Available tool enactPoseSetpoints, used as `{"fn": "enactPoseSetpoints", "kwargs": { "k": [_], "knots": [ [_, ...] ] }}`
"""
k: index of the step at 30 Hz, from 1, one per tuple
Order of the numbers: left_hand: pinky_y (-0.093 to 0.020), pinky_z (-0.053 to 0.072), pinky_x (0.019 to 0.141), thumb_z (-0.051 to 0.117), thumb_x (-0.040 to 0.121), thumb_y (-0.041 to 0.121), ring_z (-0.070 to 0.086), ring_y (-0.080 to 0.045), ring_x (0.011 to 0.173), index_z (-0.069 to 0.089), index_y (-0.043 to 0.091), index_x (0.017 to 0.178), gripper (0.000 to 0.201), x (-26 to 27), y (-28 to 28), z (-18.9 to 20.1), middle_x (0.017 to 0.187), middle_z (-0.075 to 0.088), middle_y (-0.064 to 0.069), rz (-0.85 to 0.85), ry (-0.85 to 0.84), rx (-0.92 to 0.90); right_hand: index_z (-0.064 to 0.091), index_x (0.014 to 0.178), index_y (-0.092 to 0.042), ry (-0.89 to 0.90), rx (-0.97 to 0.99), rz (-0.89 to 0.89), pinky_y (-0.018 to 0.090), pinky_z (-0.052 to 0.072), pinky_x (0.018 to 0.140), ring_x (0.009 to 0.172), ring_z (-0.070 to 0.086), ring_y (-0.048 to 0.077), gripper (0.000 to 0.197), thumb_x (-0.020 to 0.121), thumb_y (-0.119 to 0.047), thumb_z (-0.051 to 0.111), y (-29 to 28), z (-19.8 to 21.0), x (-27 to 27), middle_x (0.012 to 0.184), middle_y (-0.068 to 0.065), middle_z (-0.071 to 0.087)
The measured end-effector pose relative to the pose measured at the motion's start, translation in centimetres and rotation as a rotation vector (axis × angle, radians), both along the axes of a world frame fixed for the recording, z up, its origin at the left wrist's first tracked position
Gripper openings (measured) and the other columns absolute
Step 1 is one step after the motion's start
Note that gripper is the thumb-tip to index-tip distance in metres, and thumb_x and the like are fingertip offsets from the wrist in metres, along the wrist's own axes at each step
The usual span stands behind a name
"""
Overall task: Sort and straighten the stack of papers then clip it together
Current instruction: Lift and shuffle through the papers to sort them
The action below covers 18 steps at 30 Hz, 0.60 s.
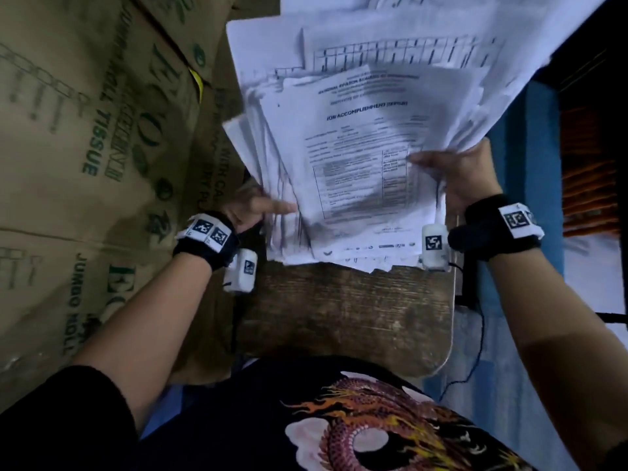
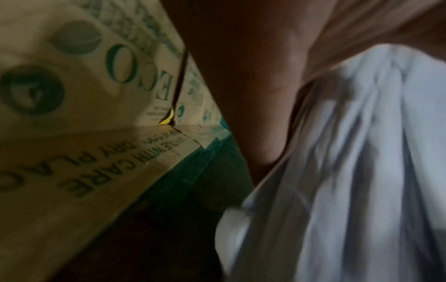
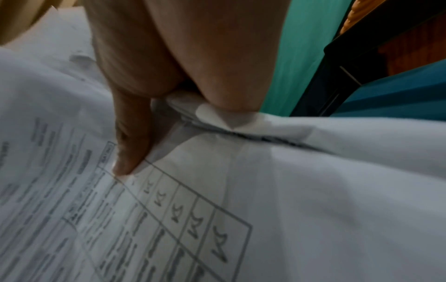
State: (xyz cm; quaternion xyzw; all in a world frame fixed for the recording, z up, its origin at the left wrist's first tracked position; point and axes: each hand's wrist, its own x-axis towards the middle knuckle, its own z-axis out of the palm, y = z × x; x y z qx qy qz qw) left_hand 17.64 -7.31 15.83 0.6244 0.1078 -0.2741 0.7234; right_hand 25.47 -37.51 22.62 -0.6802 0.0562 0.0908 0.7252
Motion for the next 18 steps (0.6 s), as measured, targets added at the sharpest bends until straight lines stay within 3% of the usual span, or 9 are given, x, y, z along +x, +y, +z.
{"fn": "enactPoseSetpoints", "kwargs": {
  "k": [3, 6, 8, 9, 11, 13, 15, 18],
  "knots": [
    [-0.027, 0.053, 0.091, 0.073, 0.072, -0.009, 0.067, -0.002, 0.1, 0.064, 0.015, 0.112, 0.047, -1.5, -0.5, -0.7, 0.102, 0.073, 0.013, -0.12, -0.033, 0.138, 0.067, 0.095, 0.009, -0.032, 0.02, 0.001, 0.037, 0.058, 0.078, 0.085, 0.072, 0.033, 0.036, 0.061, 0.014, 0.078, -0.5, 1.0, 0.7, 0.089, 0.013, 0.076],
    [-0.033, 0.051, 0.098, 0.073, 0.072, -0.011, 0.065, 0.001, 0.101, 0.058, 0.014, 0.122, 0.058, -2.7, -1.5, -1.0, 0.113, 0.068, 0.006, 0.062, -0.01, 0.097, 0.07, 0.091, 0.002, -0.041, 0.04, 0.002, 0.041, 0.056, 0.082, 0.083, 0.07, 0.033, 0.035, 0.059, 0.009, 0.081, -1.0, 1.4, 1.5, 0.088, 0.013, 0.075],
    [-0.033, 0.045, 0.105, 0.085, 0.063, 0.006, 0.064, -0.002, 0.106, 0.053, 0.007, 0.13, 0.074, -3.2, -1.7, -0.6, 0.118, 0.065, 0.002, 0.114, 0.053, 0.018, 0.071, 0.09, 0.001, -0.029, 0.042, 0.019, 0.039, 0.056, 0.083, 0.081, 0.07, 0.031, 0.037, 0.055, 0.003, 0.085, -1.6, 1.3, 1.8, 0.085, 0.012, 0.075],
    [-0.031, 0.043, 0.106, 0.091, 0.051, 0.02, 0.06, -0.007, 0.114, 0.052, 0.007, 0.132, 0.091, -3.4, -1.5, -0.3, 0.124, 0.063, -0.001, 0.119, 0.123, -0.032, 0.071, 0.09, 0.001, -0.019, 0.041, 0.019, 0.041, 0.055, 0.085, 0.083, 0.07, 0.031, 0.041, 0.053, -0.001, 0.087, -2.1, 1.2, 2.0, 0.086, 0.012, 0.074],
    [-0.025, 0.047, 0.095, 0.093, 0.031, 0.033, 0.057, -0.019, 0.121, 0.053, 0.006, 0.131, 0.111, -3.9, -1.0, 1.0, 0.129, 0.061, -0.007, 0.116, 0.201, -0.066, 0.069, 0.1, 0.002, -0.007, 0.066, 0.013, 0.048, 0.052, 0.092, 0.097, 0.067, 0.038, 0.049, 0.054, -0.002, 0.087, -3.5, 1.0, 2.2, 0.101, 0.02, 0.07],
    [-0.019, 0.053, 0.08, 0.09, 0.04, 0.03, 0.067, -0.016, 0.105, 0.066, 0.012, 0.116, 0.082, -4.3, 0.1, 2.2, 0.111, 0.072, -0.004, 0.101, 0.094, -0.022, 0.067, 0.106, 0.001, 0.017, 0.048, -0.002, 0.054, 0.049, 0.098, 0.106, 0.063, 0.043, 0.048, 0.06, 0.002, 0.082, -5.1, 1.2, 2.3, 0.112, 0.024, 0.063],
    [-0.024, 0.057, 0.08, 0.086, 0.056, 0.014, 0.07, -0.015, 0.096, 0.071, 0.012, 0.104, 0.051, -4.6, 1.3, 4.1, 0.102, 0.075, -0.003, 0.143, -0.033, 0.005, 0.069, 0.099, 0.001, 0.027, 0.017, -0.001, 0.05, 0.052, 0.095, 0.096, 0.066, 0.035, 0.04, 0.061, 0.002, 0.08, -6.5, 1.3, 2.3, 0.103, 0.02, 0.066],
    [-0.032, 0.057, 0.081, 0.082, 0.064, 0.007, 0.07, -0.02, 0.091, 0.071, 0.007, 0.1, 0.038, -4.5, 3.7, 6.5, 0.1, 0.075, -0.007, 0.334, -0.147, 0.118, 0.068, 0.101, 0.004, 0.039, 0.023, 0.074, 0.046, 0.052, 0.095, 0.093, 0.067, 0.033, 0.041, 0.061, 0.006, 0.078, -7.4, 0.4, 2.2, 0.095, 0.013, 0.073]
  ]
}}
